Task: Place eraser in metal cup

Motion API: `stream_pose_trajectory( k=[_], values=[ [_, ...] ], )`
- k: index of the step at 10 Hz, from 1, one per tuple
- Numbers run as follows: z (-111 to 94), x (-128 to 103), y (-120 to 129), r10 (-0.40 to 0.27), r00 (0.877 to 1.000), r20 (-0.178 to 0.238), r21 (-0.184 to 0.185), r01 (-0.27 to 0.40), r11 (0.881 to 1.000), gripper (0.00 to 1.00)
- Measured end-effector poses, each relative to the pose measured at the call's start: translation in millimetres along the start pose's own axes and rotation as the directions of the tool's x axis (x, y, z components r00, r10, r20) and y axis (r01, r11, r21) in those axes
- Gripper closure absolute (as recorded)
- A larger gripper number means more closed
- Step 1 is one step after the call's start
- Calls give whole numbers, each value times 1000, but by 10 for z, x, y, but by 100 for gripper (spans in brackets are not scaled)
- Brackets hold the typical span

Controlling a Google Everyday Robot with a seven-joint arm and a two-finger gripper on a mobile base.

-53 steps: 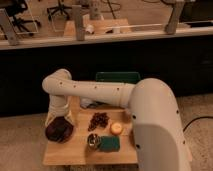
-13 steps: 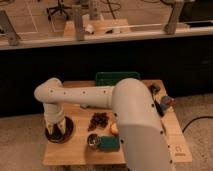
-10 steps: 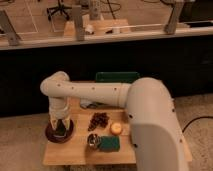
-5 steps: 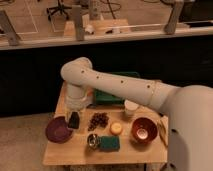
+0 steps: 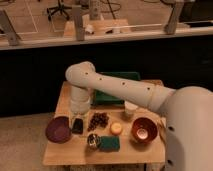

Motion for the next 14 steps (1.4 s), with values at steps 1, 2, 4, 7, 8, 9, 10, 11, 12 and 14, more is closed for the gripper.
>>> stream_pose_trajectory(
  k=[1, 2, 4, 7, 8, 9, 10, 11, 12, 14],
  values=[
    [138, 23, 68, 3, 1000, 23, -4, -3, 1000, 63],
    [230, 24, 165, 10, 999, 47, -10, -10, 1000, 63],
    [328, 34, 393, 33, 997, 70, -6, -33, 999, 63],
    [144, -20, 540, 44, 998, 43, 55, -47, 997, 66],
    [69, -35, 553, 50, 998, 30, 78, -52, 996, 68],
    [65, -41, 555, 50, 998, 31, 77, -52, 996, 68],
    [68, -28, 523, 47, 999, 27, 83, -49, 995, 68],
    [66, -30, 534, 48, 998, 28, 82, -51, 995, 68],
    [63, -32, 547, 51, 998, 28, 83, -53, 995, 68],
    [67, -34, 530, 47, 998, 29, 81, -49, 996, 68]
  ],
)
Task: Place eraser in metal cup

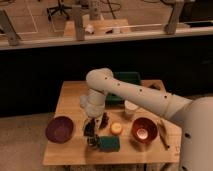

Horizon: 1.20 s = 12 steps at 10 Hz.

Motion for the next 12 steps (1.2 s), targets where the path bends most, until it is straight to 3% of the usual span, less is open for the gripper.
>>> stream_pose_trajectory(
  k=[3, 4, 6, 8, 10, 12],
  values=[
    [-3, 1, 4, 3, 1000, -1, -1, -3, 1000, 68],
    [-24, 5, 28, 43, 999, -18, -7, -44, 999, 68],
    [-149, -46, 22, 174, 978, -112, 3, -175, 985, 68],
    [-295, -165, -48, 222, 958, -181, 33, -219, 975, 68],
    [-339, -208, -22, 272, 943, -194, 71, -263, 962, 68],
    [-336, -208, -28, 270, 943, -194, 71, -261, 963, 68]
  ],
)
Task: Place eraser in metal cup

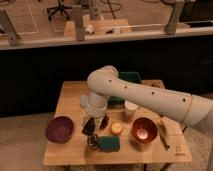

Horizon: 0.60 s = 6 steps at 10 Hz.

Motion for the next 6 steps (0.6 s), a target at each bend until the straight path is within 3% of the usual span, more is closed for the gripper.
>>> stream_pose_trajectory(
  k=[2, 3, 4, 5, 6],
  values=[
    [-59, 8, -47, -1, 1000, 18, 26, 1, 1000, 68],
    [-132, 52, -39, 35, 996, 82, 97, -43, 994, 68],
    [-150, 96, 32, 86, 979, 183, 166, -117, 979, 68],
    [-154, 133, 96, 127, 951, 283, 220, -194, 956, 68],
    [-158, 158, 158, 200, 889, 412, 250, -322, 913, 68]
  ],
)
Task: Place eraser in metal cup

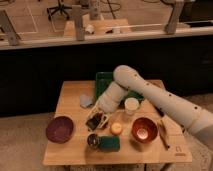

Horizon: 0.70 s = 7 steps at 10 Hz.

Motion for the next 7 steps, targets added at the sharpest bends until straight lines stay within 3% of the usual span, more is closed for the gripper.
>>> stream_pose_trajectory(
  k=[1, 2, 3, 4, 5, 6, 7],
  values=[
    [-37, 11, 48, 99, 993, 60, 42, -101, 994, 68],
    [-112, 41, 144, 203, 973, 110, 85, -212, 973, 68],
    [-149, 53, 185, 246, 960, 135, 103, -261, 960, 68],
    [-163, 58, 200, 266, 953, 148, 112, -284, 952, 68],
    [-151, 60, 182, 265, 952, 151, 111, -282, 953, 68],
    [-140, 84, 175, 268, 946, 180, 115, -291, 950, 68],
    [-128, 99, 203, 274, 927, 258, 113, -310, 944, 68]
  ],
)
